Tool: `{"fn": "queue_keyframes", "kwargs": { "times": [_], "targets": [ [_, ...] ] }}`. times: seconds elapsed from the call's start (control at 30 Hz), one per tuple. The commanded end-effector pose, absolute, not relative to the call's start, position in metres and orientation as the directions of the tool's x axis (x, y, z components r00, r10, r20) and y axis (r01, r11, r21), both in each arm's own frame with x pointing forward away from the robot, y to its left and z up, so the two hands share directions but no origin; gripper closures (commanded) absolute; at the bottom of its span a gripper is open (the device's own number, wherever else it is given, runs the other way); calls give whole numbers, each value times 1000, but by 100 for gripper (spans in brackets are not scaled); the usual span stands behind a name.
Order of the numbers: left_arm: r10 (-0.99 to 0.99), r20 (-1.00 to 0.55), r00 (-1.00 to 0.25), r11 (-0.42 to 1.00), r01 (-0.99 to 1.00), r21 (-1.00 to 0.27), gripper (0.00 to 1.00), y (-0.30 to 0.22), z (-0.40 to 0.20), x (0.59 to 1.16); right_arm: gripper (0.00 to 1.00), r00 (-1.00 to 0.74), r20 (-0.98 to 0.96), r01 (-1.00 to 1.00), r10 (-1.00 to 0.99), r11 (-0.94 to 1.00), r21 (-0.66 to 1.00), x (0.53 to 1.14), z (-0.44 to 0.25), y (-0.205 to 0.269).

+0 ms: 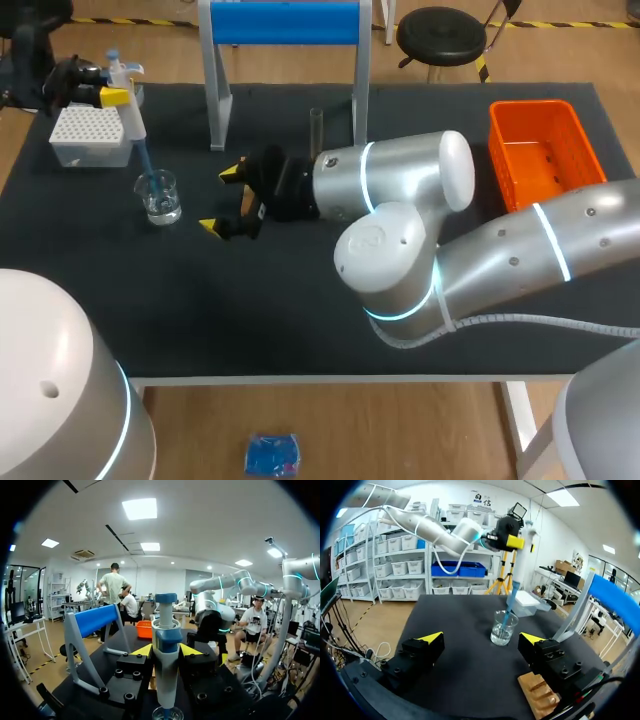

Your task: Invert the test tube, pick up the pipette, mount the tip to pipette, aspirate from beaker and dispense into the tube, eject the tip, return the pipette, and cap with the stopper.

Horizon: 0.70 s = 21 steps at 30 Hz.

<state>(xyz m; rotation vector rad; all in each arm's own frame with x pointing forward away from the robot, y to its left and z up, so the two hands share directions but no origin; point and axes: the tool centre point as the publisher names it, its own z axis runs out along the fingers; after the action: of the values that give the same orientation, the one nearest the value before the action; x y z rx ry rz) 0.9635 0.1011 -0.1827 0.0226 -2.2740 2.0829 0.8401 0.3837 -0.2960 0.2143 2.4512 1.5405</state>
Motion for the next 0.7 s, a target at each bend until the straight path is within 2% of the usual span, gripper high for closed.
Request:
{"fn": "queue_keyframes", "kwargs": {
  "times": [0.03,0.4,0.7],
  "targets": [
    [23,51,-998,90,-48,-995,100,100,-182,962,0,-960,-134,9,246,505,863,833,-259,364],
    [23,51,-998,90,-48,-995,100,100,-182,962,0,-962,-174,-48,210,496,867,861,-189,356],
    [23,51,-998,90,-48,-995,100,100,-182,962,0,-973,-182,-94,141,478,873,892,-154,372]
  ]
}}
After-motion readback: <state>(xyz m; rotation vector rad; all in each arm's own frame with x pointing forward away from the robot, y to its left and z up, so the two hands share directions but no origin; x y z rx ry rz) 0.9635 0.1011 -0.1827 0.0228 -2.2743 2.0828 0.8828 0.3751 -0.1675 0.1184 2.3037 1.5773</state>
